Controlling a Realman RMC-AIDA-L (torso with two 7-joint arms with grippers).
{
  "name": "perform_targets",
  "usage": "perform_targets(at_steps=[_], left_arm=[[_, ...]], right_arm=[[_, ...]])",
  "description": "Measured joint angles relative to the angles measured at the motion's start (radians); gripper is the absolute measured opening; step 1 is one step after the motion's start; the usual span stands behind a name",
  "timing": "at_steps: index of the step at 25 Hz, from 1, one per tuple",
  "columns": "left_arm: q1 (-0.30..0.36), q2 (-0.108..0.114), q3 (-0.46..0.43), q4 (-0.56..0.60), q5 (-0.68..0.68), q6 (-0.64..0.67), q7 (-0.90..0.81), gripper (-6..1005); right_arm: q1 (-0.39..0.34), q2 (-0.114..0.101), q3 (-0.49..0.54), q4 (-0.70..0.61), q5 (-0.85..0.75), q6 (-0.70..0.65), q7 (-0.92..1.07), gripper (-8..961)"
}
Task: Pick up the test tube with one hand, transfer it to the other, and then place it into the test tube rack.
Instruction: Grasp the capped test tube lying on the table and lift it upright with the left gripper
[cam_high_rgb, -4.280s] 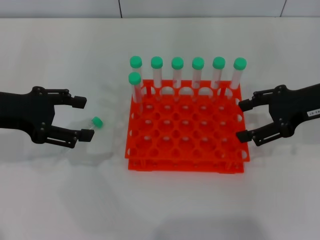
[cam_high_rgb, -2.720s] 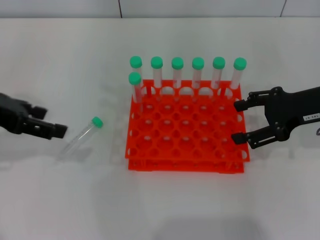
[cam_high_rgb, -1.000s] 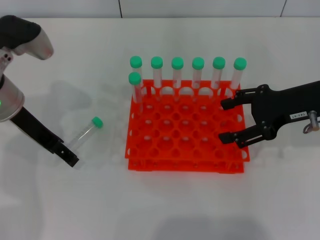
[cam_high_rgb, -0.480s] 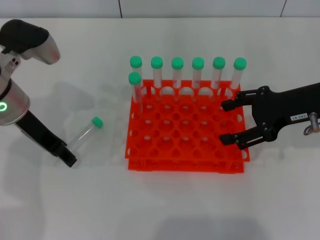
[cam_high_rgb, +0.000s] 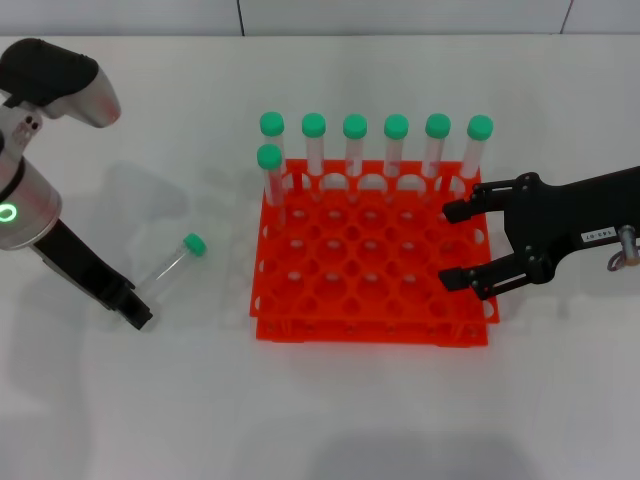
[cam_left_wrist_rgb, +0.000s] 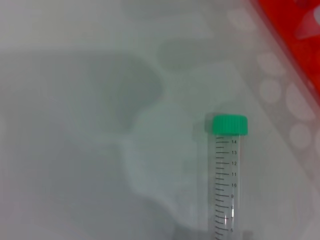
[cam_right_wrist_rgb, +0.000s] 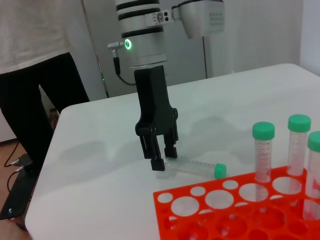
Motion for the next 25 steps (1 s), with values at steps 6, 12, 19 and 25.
perform_targets(at_steps=[6, 12, 19, 25], left_arm=[[-0.004, 0.0, 0.011, 0.0, 0.0, 0.0, -0.006, 385], [-0.008, 0.005, 0.022, -0.016, -0.004, -0.003, -0.009, 232], [-0.009, 0.008, 0.025, -0.025, -0.004, -0.01, -0.015, 169], [-0.002, 0.003, 0.02, 0.02, 0.002, -0.008, -0.016, 169]], right_arm=[[0.001, 0.0, 0.006, 0.002, -0.001, 0.001, 0.001, 820], [0.002, 0.0, 0.007, 0.001, -0.001, 0.001, 0.002, 817], [0.001, 0.0, 0.005, 0.001, -0.002, 0.001, 0.002, 814], [0.001, -0.001, 0.006, 0.002, -0.002, 0.0, 0.002, 812]])
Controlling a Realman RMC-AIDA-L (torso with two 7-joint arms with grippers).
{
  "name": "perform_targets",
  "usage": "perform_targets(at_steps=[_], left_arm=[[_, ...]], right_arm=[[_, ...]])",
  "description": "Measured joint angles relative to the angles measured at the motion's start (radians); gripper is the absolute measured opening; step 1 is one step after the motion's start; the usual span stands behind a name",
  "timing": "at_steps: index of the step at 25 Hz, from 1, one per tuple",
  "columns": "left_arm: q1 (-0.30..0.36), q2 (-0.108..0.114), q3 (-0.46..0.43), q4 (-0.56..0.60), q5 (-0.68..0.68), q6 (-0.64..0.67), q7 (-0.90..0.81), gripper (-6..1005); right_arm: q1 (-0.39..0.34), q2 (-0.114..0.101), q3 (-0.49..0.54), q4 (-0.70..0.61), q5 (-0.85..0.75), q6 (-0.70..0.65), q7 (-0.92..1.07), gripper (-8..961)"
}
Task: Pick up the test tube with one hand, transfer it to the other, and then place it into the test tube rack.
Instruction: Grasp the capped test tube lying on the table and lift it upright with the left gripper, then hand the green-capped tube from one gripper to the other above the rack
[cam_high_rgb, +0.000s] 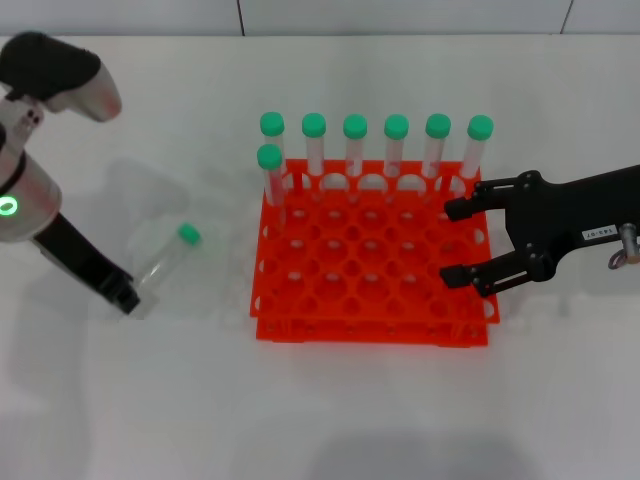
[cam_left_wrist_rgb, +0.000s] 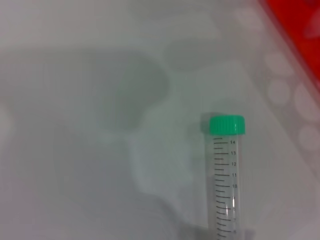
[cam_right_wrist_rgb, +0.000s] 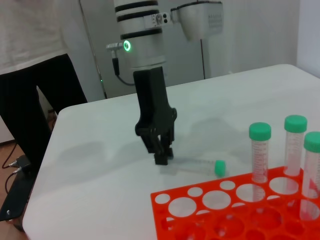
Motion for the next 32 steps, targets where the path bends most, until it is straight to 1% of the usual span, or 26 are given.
perform_targets(at_steps=[3, 4, 5, 6, 8, 9, 13, 14, 16, 18, 20, 22, 25, 27, 29, 32], left_arm=[[0.016, -0.004, -0.009, 0.085, -0.007, 0.019, -0.003, 169], [0.031, -0.012, -0.014, 0.149, -0.011, 0.03, -0.005, 169], [0.031, -0.012, -0.014, 0.149, -0.011, 0.03, -0.005, 169], [0.038, -0.016, -0.016, 0.179, -0.011, 0.033, -0.005, 170], [0.068, -0.029, -0.016, 0.276, -0.035, 0.038, -0.006, 170], [0.078, -0.029, -0.016, 0.301, -0.055, 0.037, -0.006, 170], [0.141, -0.029, -0.016, 0.425, -0.186, -0.008, 0.002, 170], [0.151, -0.029, -0.016, 0.44, -0.211, -0.02, 0.008, 170], [0.199, -0.029, -0.014, 0.496, -0.325, -0.081, 0.059, 170], [0.235, -0.03, -0.014, 0.514, -0.428, -0.133, 0.129, 170], [0.278, -0.03, -0.015, 0.508, -0.566, -0.19, 0.236, 170], [0.308, -0.027, -0.02, 0.478, -0.687, -0.218, 0.344, 170], [0.316, -0.024, -0.041, 0.393, -0.825, -0.215, 0.504, 170], [0.303, -0.016, -0.056, 0.325, -0.889, -0.194, 0.593, 170], [0.275, -0.001, -0.07, 0.245, -0.927, -0.161, 0.653, 170], [0.202, 0.036, -0.089, 0.093, -0.957, -0.087, 0.749, 169]], right_arm=[[0.0, -0.001, 0.0, 0.001, 0.0, -0.003, 0.0, 810], [-0.001, -0.001, 0.0, 0.001, 0.0, -0.003, 0.0, 810], [-0.001, -0.002, 0.0, 0.001, 0.0, -0.003, 0.0, 809], [-0.002, -0.002, 0.0, 0.001, 0.0, -0.004, 0.0, 809], [-0.002, -0.002, 0.0, 0.002, 0.0, -0.005, 0.0, 808], [-0.002, -0.002, 0.0, 0.002, 0.0, -0.005, 0.0, 808], [-0.004, 0.0, 0.0, 0.003, 0.0, -0.007, -0.001, 806], [-0.005, 0.0, 0.0, 0.003, 0.0, -0.007, -0.001, 805], [-0.008, 0.001, 0.0, 0.003, 0.0, -0.007, -0.001, 805], [-0.012, 0.002, 0.0, 0.001, 0.0, -0.008, -0.001, 804], [-0.016, 0.006, 0.0, -0.001, 0.0, -0.009, -0.001, 803], [-0.016, 0.008, -0.001, -0.002, 0.0, -0.009, -0.002, 802], [-0.016, 0.012, -0.003, -0.003, 0.0, -0.009, -0.003, 801], [-0.016, 0.016, -0.004, -0.003, 0.0, -0.009, -0.003, 800], [-0.014, 0.019, -0.006, -0.003, 0.0, -0.009, -0.003, 799], [-0.01, 0.022, -0.006, -0.003, 0.0, -0.009, -0.003, 797]])
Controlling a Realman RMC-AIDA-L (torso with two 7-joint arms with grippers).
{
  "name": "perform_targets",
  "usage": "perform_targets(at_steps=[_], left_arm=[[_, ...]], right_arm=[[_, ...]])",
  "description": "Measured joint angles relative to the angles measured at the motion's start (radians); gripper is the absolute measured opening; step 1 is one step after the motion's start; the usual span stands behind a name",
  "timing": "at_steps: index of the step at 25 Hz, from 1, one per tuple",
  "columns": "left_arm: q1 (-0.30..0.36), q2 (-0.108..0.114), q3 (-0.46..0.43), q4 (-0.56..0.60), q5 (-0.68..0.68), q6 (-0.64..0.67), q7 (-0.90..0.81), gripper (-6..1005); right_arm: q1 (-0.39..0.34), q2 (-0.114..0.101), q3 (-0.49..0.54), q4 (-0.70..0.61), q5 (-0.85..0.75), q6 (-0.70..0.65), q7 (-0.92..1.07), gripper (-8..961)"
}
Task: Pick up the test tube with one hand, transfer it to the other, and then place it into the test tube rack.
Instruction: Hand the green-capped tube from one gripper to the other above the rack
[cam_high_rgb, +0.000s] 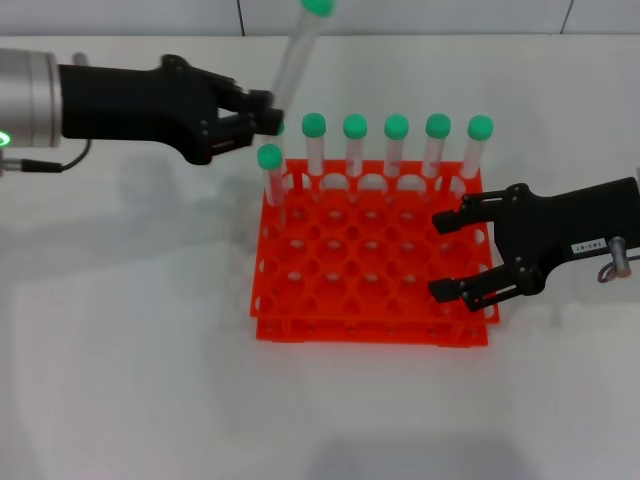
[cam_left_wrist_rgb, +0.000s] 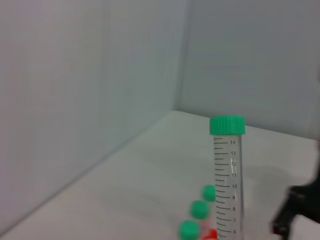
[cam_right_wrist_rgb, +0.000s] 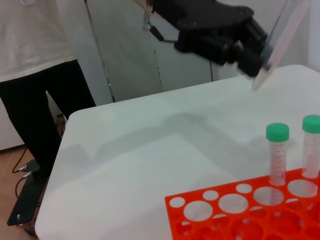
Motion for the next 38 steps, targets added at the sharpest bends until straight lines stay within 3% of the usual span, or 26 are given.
perform_targets(at_steps=[3, 4, 6, 9, 15, 22, 31, 37, 38], left_arm=[[-0.078, 0.038, -0.008, -0.158, 0.002, 0.028, 0.063, 169], [-0.12, 0.059, -0.007, -0.245, 0.011, 0.034, 0.092, 169], [-0.161, 0.078, -0.005, -0.32, 0.026, 0.041, 0.125, 169], [-0.212, 0.088, -0.005, -0.389, 0.073, 0.04, 0.149, 169], [-0.251, 0.067, -0.005, -0.395, 0.123, 0.01, 0.151, 169], [-0.249, 0.04, -0.005, -0.402, 0.123, -0.063, 0.202, 170], [-0.248, 0.027, -0.001, -0.449, 0.125, -0.112, 0.256, 169], [-0.248, 0.02, -0.002, -0.45, 0.125, -0.113, 0.265, 169], [-0.248, 0.018, -0.002, -0.45, 0.125, -0.113, 0.267, 169]], right_arm=[[0.003, 0.002, 0.0, 0.0, 0.0, 0.0, 0.0, 796], [0.005, 0.003, -0.001, 0.0, 0.0, 0.0, 0.0, 796], [0.009, 0.005, -0.002, 0.0, 0.0, 0.001, 0.0, 795], [0.014, 0.007, -0.002, -0.001, 0.0, 0.003, -0.001, 793], [0.014, 0.009, 0.0, -0.001, 0.0, 0.001, -0.002, 791], [0.014, 0.01, 0.001, 0.0, 0.0, 0.005, -0.002, 788], [0.011, 0.012, 0.015, 0.001, 0.0, 0.014, -0.001, 784], [0.02, 0.012, 0.081, -0.015, 0.007, 0.016, 0.018, 781], [0.021, 0.022, 0.132, -0.026, 0.009, 0.037, 0.037, 781]])
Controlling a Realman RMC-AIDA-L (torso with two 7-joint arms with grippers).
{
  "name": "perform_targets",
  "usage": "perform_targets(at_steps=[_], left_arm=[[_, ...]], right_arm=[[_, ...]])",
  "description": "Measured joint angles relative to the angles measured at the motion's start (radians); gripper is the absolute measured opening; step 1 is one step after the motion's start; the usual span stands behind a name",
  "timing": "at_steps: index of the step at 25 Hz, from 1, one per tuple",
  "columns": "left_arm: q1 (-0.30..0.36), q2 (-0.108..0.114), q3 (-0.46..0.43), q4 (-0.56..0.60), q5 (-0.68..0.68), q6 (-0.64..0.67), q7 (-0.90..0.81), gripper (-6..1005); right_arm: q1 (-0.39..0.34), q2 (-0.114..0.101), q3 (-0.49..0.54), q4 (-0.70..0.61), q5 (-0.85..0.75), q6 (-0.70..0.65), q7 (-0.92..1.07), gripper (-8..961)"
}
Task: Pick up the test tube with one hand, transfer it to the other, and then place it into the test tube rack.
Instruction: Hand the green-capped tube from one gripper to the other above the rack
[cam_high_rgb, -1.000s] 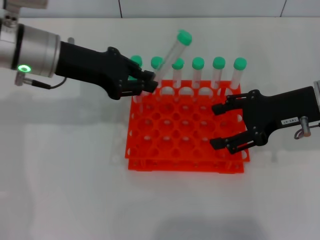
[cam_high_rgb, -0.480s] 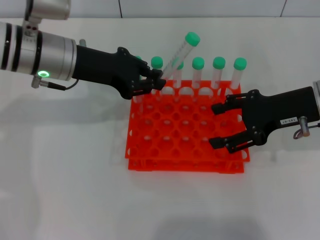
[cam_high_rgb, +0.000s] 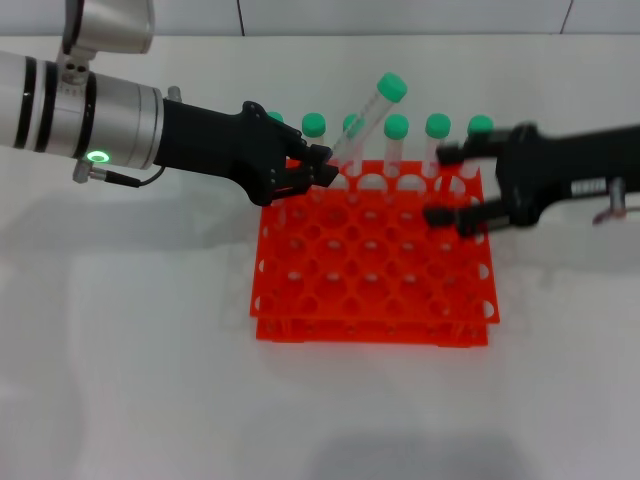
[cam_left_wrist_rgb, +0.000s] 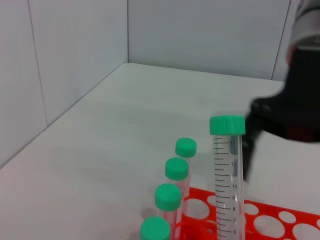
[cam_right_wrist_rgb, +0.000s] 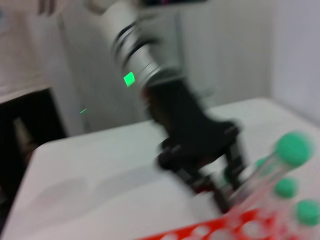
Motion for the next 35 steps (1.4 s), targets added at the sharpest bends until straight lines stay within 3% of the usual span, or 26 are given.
perform_targets(at_steps=[5, 11, 17, 25, 30, 35], left_arm=[[0.001, -0.003, -0.002, -0.001, -0.001, 0.0, 0.012, 169], [0.001, -0.007, -0.004, 0.001, -0.005, 0.0, 0.017, 169], [0.001, -0.013, -0.004, 0.006, -0.006, -0.005, 0.024, 169], [-0.001, -0.015, -0.004, 0.008, -0.009, -0.012, 0.027, 170], [-0.001, -0.015, -0.004, 0.008, -0.01, -0.012, 0.028, 170], [-0.003, -0.016, -0.004, 0.009, -0.01, -0.012, 0.029, 170]], right_arm=[[0.0, 0.026, 0.099, -0.002, 0.033, 0.005, 0.017, 778], [-0.013, 0.032, 0.102, 0.036, 0.14, 0.019, 0.02, 776], [-0.005, 0.038, 0.089, 0.23, 0.326, 0.025, -0.121, 773], [0.025, 0.047, -0.045, 0.453, 0.605, 0.028, -0.343, 770], [0.022, 0.047, -0.16, 0.508, 0.788, 0.02, -0.424, 767], [0.024, 0.047, -0.23, 0.537, 0.854, 0.031, -0.446, 765]])
